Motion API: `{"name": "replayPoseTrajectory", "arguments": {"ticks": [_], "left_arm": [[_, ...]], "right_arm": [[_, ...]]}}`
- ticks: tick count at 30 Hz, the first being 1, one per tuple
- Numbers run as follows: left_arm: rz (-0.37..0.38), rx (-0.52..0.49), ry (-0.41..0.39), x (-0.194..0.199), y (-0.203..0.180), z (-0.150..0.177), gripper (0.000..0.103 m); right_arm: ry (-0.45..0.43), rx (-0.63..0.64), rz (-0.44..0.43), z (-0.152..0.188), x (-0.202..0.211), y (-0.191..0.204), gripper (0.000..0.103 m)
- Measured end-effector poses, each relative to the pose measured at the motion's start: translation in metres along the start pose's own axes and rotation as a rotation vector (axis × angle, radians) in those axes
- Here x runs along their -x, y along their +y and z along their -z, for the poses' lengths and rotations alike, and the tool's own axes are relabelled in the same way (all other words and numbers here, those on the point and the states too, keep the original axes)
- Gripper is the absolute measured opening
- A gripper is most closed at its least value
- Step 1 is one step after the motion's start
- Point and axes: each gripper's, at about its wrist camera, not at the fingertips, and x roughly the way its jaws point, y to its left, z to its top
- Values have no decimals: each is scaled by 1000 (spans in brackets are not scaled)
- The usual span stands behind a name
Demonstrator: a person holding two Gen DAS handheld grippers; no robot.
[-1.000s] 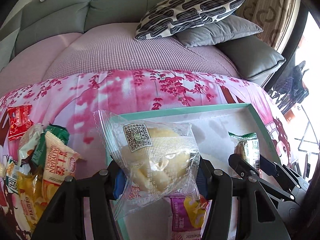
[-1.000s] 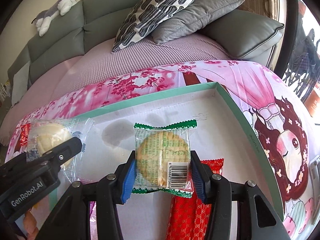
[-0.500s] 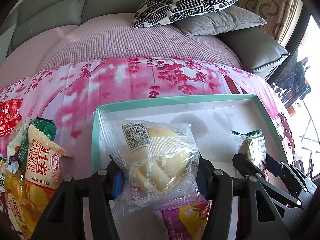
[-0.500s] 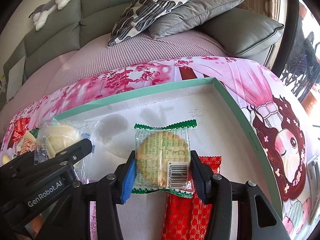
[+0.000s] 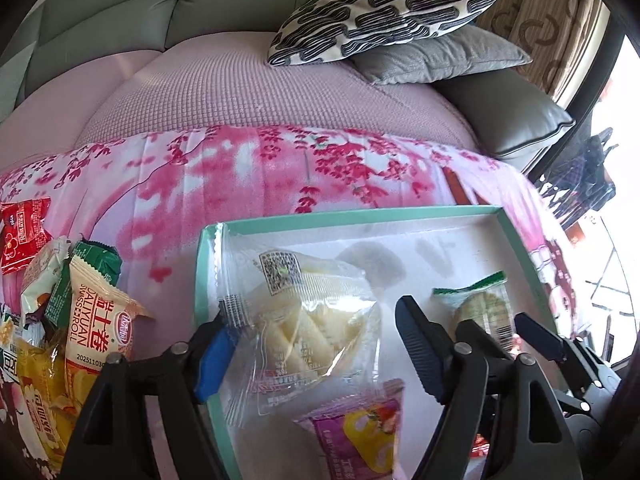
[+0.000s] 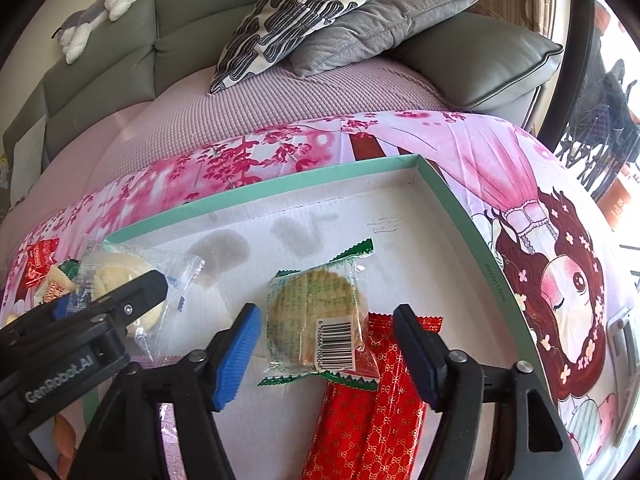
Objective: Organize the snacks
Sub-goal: 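Carry the biscuit and bun bag over the tray and open both grippers, then move both open grippers away from the tray back toward the snack pile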
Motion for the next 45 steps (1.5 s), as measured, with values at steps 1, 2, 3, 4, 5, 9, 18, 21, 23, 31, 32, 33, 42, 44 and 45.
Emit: {"name": "replayPoseTrajectory", "arguments": {"ticks": [1,2,3,4,5,9,18,21,23,31,32,33,42,44,45], "left_arm": [[3,-3,-5,3,-2,-1,78],[3,-8,-10,6,-3,-2,78],[4,-11,-15,9,-4,-3,78],[5,-10,-20,12,-5,-4,78],[7,-7,-26,16,-5,-5,79],[3,-8,-56,33,-5,-11,79],[-42,9,-86,58,1,-14,85],[-67,25,-87,59,8,-12,85],[-81,37,-83,59,13,-10,85],[-126,73,-42,50,26,-4,85],[-135,76,-33,48,27,-4,85],[-147,79,-21,45,28,-3,85],[-189,119,60,28,42,6,87],[-197,125,62,27,43,6,97],[-201,129,62,27,45,7,99]], "right_arm": [[-7,2,-1,-1,3,1,74],[-16,4,-3,-2,7,1,74],[-24,6,-5,-4,11,1,74],[-31,9,-4,-5,14,1,74],[-38,10,0,-6,18,1,74],[-65,-3,5,-11,33,-4,74],[-99,-5,8,-16,54,-8,74],[-89,2,11,-15,52,-8,74],[-79,5,11,-14,50,-8,74],[-43,16,15,-11,40,-7,85],[-39,16,17,-11,39,-7,85],[-34,17,17,-11,38,-6,85],[6,21,7,-7,26,-6,103],[9,21,3,-6,25,-6,103],[12,23,4,-6,24,-5,103]]}}
